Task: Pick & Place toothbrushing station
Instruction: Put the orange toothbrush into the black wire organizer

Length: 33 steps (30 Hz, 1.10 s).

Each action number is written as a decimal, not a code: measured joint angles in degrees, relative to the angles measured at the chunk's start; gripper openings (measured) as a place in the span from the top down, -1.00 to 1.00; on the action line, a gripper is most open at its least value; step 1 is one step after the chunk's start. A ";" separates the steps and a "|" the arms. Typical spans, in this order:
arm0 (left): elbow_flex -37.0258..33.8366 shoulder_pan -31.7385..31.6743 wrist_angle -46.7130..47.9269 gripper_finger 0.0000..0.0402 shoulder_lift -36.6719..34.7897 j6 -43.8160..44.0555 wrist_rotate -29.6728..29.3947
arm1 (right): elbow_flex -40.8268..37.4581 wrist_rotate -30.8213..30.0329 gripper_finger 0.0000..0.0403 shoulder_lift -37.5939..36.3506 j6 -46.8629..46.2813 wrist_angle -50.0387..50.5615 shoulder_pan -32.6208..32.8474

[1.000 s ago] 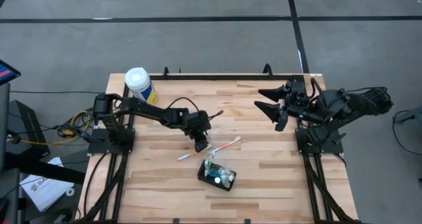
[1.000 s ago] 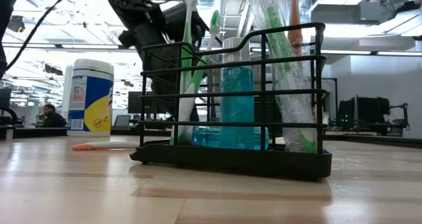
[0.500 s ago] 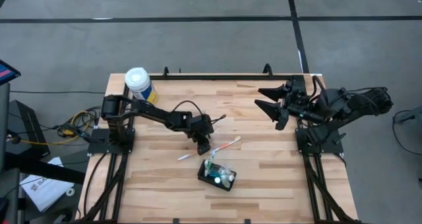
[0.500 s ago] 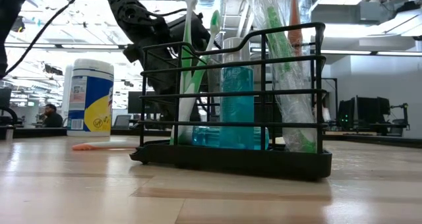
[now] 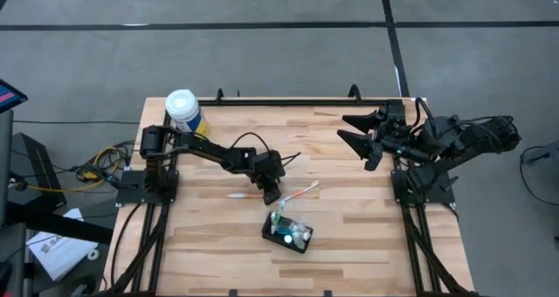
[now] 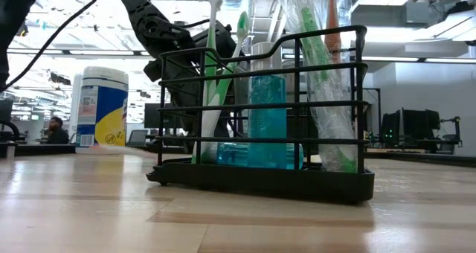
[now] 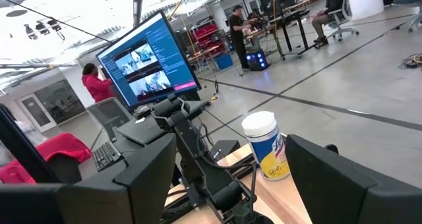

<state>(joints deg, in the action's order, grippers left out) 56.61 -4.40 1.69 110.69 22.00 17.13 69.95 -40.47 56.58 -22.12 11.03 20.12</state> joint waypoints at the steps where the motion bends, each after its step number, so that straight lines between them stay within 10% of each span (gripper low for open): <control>1: -0.01 -0.31 0.02 0.97 0.00 0.13 0.26 | 0.00 0.00 -0.37 0.00 0.05 0.02 0.00; 18: -0.17 -6.54 -8.50 1.00 -17.32 -0.47 -3.71 | 0.00 0.11 -0.37 0.00 3.17 0.52 0.00; 33: -0.16 -2.88 -26.47 1.00 -39.99 -8.56 -19.15 | 0.00 0.17 -0.37 0.00 6.22 0.54 0.06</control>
<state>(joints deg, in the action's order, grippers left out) 56.45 -7.28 -24.77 70.70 13.45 -2.02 69.95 -40.29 56.58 -15.90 11.58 20.18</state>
